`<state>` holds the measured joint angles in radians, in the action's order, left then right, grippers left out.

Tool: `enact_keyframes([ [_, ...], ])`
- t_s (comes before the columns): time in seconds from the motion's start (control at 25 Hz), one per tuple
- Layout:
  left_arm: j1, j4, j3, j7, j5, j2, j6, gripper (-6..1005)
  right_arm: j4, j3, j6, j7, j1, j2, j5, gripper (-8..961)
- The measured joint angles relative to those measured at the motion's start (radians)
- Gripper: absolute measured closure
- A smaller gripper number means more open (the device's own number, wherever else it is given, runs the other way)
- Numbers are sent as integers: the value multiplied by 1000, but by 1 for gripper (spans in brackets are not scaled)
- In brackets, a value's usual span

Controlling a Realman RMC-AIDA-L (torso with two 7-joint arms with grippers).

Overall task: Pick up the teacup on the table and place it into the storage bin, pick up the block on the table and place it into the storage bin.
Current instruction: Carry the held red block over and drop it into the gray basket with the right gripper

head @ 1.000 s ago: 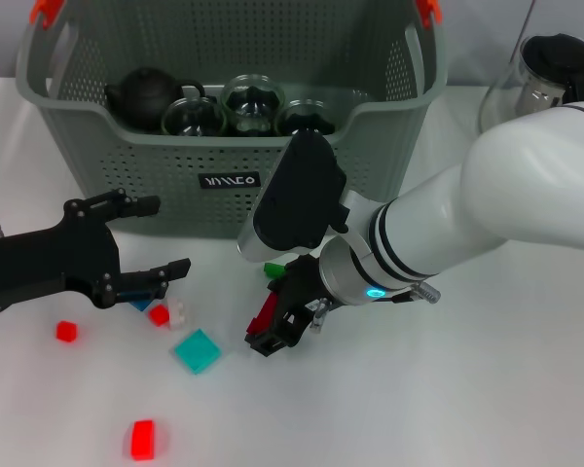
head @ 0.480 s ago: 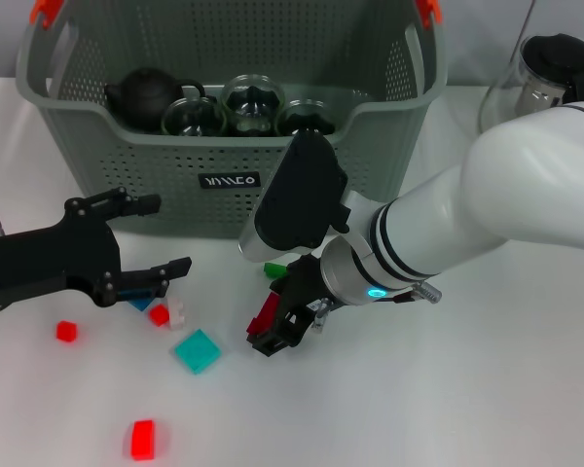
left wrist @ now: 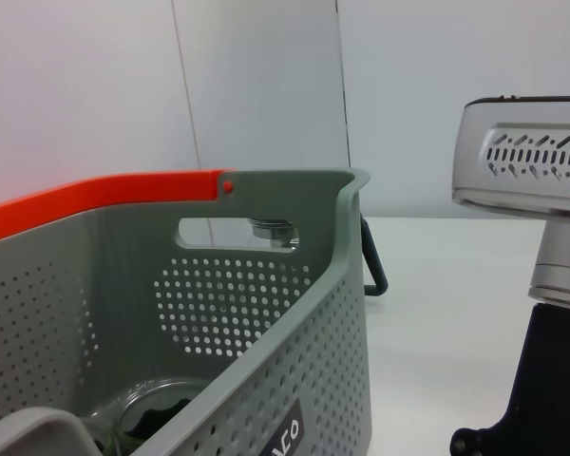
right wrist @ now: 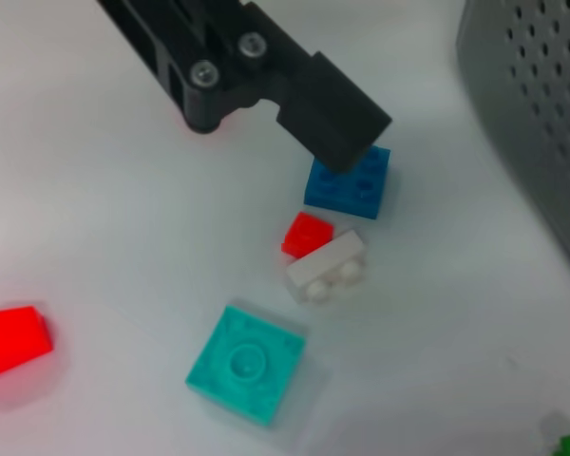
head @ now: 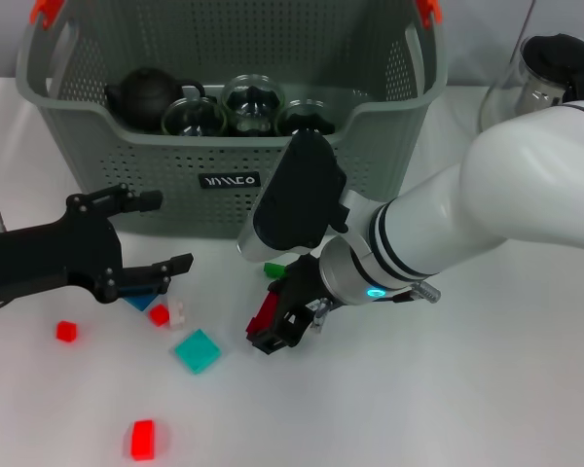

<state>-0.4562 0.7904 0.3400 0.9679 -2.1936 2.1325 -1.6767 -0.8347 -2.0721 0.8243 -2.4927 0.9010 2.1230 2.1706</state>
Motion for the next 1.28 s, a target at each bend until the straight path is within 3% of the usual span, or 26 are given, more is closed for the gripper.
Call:
enact_keyframes([
  [0.4, 0, 0, -7, 0, 0, -4, 0, 153, -41, 10, 19, 0, -12, -10, -1, 253],
  [0.64, 4, 3, -25, 2, 0, -5, -2, 153, -95, 68, 90, 9, -45, -21, 6, 256],
  [0.92, 12, 6, -80, 5, 0, -10, -8, 152, -245, 222, 236, 50, -137, -24, 60, 260],
  [1.12, 19, 6, -102, 6, 0, -12, -13, 152, -453, 419, 436, 77, -208, -25, 65, 262],
  [1.28, 20, 6, -114, 7, 0, -13, -14, 152, -547, 517, 531, 77, -211, -25, 65, 263],
])
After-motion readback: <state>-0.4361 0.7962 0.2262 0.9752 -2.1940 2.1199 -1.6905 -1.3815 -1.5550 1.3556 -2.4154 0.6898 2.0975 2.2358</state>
